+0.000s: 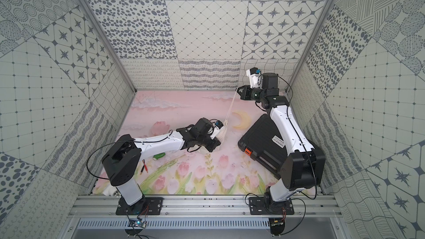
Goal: Close the soil bag
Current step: Frap the soil bag at the center of the board.
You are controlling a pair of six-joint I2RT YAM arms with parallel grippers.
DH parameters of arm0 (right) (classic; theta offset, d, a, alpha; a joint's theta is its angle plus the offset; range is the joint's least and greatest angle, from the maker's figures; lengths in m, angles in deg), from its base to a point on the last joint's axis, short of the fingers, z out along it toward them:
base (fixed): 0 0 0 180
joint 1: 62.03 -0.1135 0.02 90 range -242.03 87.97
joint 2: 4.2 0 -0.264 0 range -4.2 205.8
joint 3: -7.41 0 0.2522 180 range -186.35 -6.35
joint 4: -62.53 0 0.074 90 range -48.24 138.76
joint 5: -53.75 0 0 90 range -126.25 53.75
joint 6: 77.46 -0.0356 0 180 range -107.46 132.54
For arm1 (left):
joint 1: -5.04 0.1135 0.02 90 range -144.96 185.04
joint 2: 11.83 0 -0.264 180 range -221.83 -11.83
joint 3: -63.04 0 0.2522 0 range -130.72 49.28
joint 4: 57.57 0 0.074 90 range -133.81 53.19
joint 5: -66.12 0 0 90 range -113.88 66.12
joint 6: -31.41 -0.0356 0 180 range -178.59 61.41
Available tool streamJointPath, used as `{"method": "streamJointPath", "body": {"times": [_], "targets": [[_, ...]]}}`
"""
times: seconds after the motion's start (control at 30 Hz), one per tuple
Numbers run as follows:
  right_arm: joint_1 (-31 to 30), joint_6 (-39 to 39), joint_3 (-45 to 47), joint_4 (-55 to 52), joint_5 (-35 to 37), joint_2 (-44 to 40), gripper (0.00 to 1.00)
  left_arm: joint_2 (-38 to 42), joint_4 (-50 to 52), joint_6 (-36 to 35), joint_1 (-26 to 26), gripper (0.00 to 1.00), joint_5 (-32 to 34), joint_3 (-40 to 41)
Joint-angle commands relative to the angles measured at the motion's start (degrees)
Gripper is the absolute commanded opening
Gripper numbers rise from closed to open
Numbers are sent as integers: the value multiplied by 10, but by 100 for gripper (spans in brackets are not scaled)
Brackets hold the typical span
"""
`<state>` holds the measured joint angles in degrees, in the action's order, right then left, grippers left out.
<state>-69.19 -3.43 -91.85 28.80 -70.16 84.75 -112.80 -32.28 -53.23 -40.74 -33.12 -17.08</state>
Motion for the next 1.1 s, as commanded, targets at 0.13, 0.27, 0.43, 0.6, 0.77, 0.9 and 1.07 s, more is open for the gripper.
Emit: {"method": "streamJointPath", "body": {"times": [0.13,0.27,0.43,0.6,0.77,0.9,1.07], "targets": [[-23,-17,43,286,21,-74,0,91,329,30,60,1,49,18],[-39,-16,68,301,17,-87,0,136,328,31,106,0,145,6],[-68,-14,85,318,11,-88,0,214,284,10,128,2,237,21],[-102,-13,106,334,0,-86,0,287,183,-5,106,23,148,106],[-121,-8,129,334,-7,-91,0,324,98,-19,98,48,57,146],[-130,7,136,316,-13,-95,0,314,65,-33,98,64,6,113],[-137,31,151,298,-17,-109,0,267,20,-38,99,75,-76,28]]}}
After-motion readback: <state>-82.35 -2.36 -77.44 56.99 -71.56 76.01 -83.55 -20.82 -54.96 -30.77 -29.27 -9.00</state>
